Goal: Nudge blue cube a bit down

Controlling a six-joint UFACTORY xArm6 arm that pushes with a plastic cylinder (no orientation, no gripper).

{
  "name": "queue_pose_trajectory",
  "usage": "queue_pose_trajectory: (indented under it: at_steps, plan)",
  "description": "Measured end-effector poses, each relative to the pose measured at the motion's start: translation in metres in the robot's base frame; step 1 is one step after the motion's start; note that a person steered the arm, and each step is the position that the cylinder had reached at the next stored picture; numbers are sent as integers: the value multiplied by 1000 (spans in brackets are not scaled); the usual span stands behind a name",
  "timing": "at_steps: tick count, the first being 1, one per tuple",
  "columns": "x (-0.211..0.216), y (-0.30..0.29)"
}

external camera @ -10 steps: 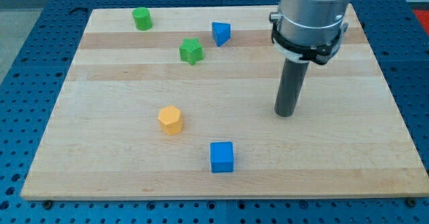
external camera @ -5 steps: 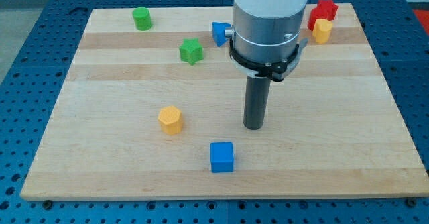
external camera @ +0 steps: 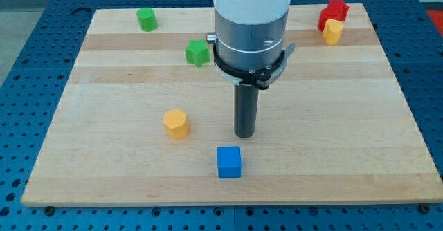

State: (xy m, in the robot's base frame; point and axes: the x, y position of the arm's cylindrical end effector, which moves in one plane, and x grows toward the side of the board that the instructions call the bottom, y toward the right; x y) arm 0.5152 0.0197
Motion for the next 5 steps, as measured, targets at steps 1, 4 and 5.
queue_pose_trajectory:
  at_steps: [1, 4, 5]
  plan:
    - [2, 0]
    - [28, -27]
    - [28, -50]
